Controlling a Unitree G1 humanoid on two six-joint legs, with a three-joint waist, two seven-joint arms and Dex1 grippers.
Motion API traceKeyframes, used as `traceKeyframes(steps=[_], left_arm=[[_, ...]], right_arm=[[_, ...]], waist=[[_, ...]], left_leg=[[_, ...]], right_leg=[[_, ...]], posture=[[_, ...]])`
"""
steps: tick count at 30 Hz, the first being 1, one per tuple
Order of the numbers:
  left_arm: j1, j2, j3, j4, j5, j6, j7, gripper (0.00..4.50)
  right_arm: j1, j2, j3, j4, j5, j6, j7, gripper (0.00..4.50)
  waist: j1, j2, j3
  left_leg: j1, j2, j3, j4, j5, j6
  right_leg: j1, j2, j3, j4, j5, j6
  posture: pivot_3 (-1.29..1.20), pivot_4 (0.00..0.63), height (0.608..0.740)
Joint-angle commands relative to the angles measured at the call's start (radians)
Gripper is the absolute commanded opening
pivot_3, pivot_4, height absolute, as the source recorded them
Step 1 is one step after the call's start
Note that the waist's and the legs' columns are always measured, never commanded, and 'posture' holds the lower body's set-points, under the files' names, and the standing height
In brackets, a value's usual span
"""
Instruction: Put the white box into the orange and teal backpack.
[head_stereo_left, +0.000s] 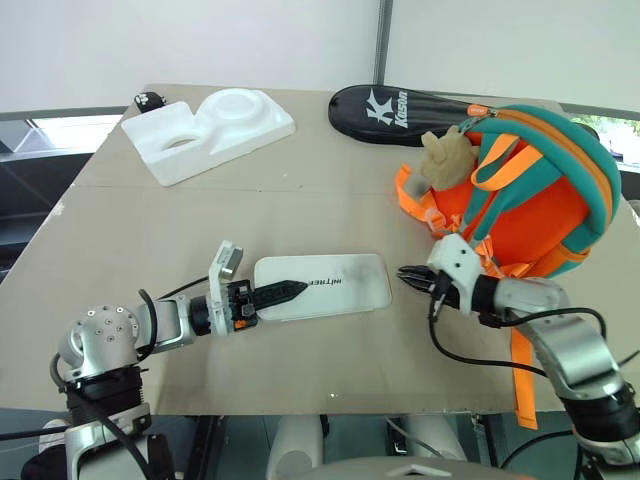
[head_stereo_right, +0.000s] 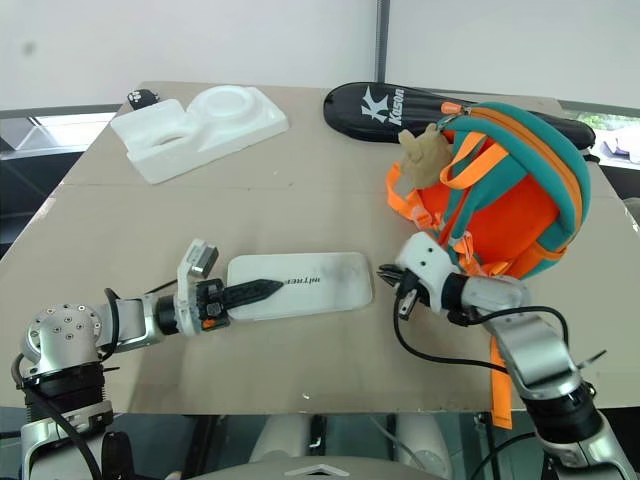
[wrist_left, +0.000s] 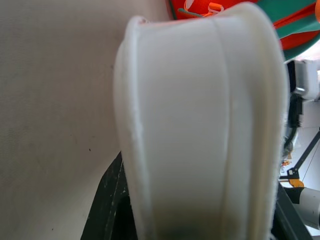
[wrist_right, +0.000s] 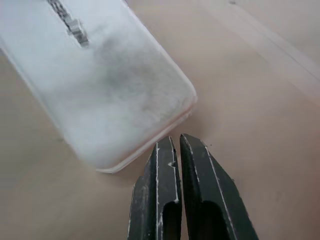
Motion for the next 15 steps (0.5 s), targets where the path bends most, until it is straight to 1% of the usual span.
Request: traceKeyframes(steps=[1,3,4,6,7,8,10,12,15], left_arm=[[-0.012,0.001,0.059,-0.048,0.001,-0.059,0.053,1.1],[-0.036,-0.02,0.077,-0.056,-0.007,-0.085,0.083,1.1],[-0.049,-0.033,0.081,-0.051,-0.009,-0.095,0.103,1.1],[-0.076,-0.062,0.089,-0.035,-0.021,-0.102,0.142,1.1],[-0.085,-0.069,0.091,-0.03,-0.028,-0.101,0.151,1.1],[-0.095,-0.076,0.091,-0.028,-0.035,-0.098,0.163,1.1],[-0.108,-0.081,0.088,-0.027,-0.041,-0.096,0.175,1.1],[-0.13,-0.091,0.089,-0.022,-0.046,-0.105,0.188,1.1],[-0.156,-0.103,0.091,-0.019,-0.049,-0.115,0.205,1.1]], right_arm=[[0.038,-0.007,-0.211,-0.183,0.162,0.145,-0.053,1.69],[0.066,0.019,-0.394,-0.284,0.263,0.271,-0.134,2.6],[0.067,0.03,-0.458,-0.316,0.294,0.327,-0.176,3.01],[0.06,0.034,-0.533,-0.352,0.343,0.423,-0.236,3.71],[0.055,0.037,-0.55,-0.361,0.364,0.459,-0.26,4.24],[0.044,0.045,-0.568,-0.365,0.379,0.493,-0.292,4.48],[0.009,0.059,-0.59,-0.36,0.386,0.541,-0.358,4.48],[-0.059,0.085,-0.593,-0.315,0.369,0.564,-0.435,4.48],[-0.163,0.118,-0.539,-0.224,0.331,0.546,-0.515,4.48]], waist=[[-0.002,0.0,0.0],[0.002,0.0,0.0],[0.002,0.0,0.0],[0.004,0.0,0.0],[0.005,0.0,0.0],[0.002,0.0,0.0],[-0.005,0.0,0.0],[-0.01,0.0,0.0],[-0.012,0.0,0.0]], left_leg=[[0.0,0.0,0.0,0.0,0.0,0.0],[0.0,0.0,0.0,0.0,0.0,0.0],[-0.001,0.0,-0.001,-0.001,0.0,0.0],[-0.002,0.0,-0.001,-0.001,0.0,0.0],[-0.002,0.0,-0.001,-0.001,0.0,0.0],[-0.002,0.0,-0.001,0.0,0.0,0.0],[-0.002,0.0,0.0,-0.001,0.0,0.0],[-0.003,0.0,0.0,-0.001,0.0,0.0],[-0.003,0.0,-0.001,0.0,0.0,0.0]], right_leg=[[0.0,0.0,0.0,0.0,0.0,0.0],[0.0,0.0,0.0,0.0,0.0,0.0],[-0.001,0.0,0.0,0.0,0.0,0.0],[-0.001,0.0,-0.001,-0.001,0.0,0.0],[-0.001,0.0,0.0,-0.001,0.0,0.0],[-0.001,0.0,0.0,-0.001,0.0,0.0],[-0.002,0.0,0.0,-0.001,0.0,0.0],[-0.002,0.0,0.0,-0.001,0.0,0.0],[-0.002,0.0,0.0,-0.001,0.0,0.0]], posture=[[0.0,0.15,0.74],[0.0,0.15,0.74],[0.0,0.15,0.74],[0.0,0.15,0.74],[0.0,0.15,0.74],[0.0,0.15,0.74],[0.0,0.15,0.74],[0.0,0.15,0.74],[0.0,0.15,0.74]])
